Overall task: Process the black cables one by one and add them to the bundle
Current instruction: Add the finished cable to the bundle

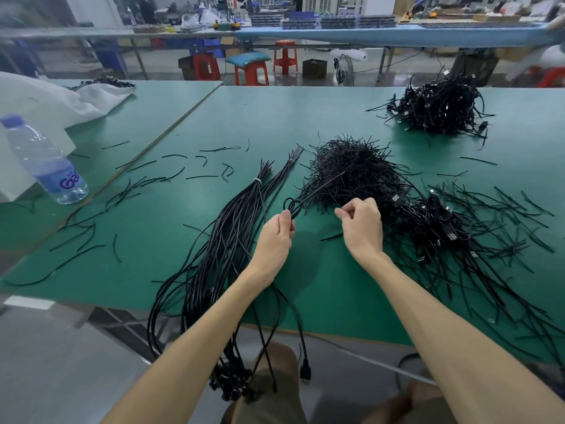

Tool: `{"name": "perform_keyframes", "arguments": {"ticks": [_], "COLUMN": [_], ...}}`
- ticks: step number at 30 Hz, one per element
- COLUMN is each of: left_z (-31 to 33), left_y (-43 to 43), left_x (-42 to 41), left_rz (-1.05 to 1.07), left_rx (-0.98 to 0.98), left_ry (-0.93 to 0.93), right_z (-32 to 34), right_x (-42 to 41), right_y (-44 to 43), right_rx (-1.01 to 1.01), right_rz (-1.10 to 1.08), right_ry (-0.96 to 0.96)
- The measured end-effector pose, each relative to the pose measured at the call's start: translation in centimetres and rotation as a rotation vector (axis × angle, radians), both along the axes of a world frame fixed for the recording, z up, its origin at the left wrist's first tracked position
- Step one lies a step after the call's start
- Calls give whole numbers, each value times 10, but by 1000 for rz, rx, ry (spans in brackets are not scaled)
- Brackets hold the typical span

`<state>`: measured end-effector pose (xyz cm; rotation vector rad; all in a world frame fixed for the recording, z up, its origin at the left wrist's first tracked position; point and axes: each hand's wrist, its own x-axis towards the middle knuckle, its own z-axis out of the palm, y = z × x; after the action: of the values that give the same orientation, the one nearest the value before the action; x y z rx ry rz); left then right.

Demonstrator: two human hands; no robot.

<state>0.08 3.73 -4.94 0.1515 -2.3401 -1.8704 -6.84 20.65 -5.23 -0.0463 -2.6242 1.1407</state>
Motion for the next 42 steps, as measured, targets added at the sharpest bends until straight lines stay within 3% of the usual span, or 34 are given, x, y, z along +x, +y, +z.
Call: {"name": "perform_keyframes", "arguments": {"ticks": [8,15,20,28,35,42], "left_z": [-5,-2,3,-5,-1,2], "left_y": [-2,4,3,8,9,9], "left_x": [-4,-7,1,3,6,7], "left_rz": [19,-25,-161,-144,-179,-194], "left_rx": [-16,-121,-86,-258,-219,-227], "left_ry": [-10,-1,52,129,155,149], "right_z": [23,16,6,-1,-3,-1], "right_x": [42,87,80,78,74,75], "right_y": [5,-21,-28,-26,-22,-25], "right_rx": [-321,-380,-477,-434,-523,-464], "right_rz": [124,282,239,215,163,229], "right_ry": [60,171,47,42,13,8]}}
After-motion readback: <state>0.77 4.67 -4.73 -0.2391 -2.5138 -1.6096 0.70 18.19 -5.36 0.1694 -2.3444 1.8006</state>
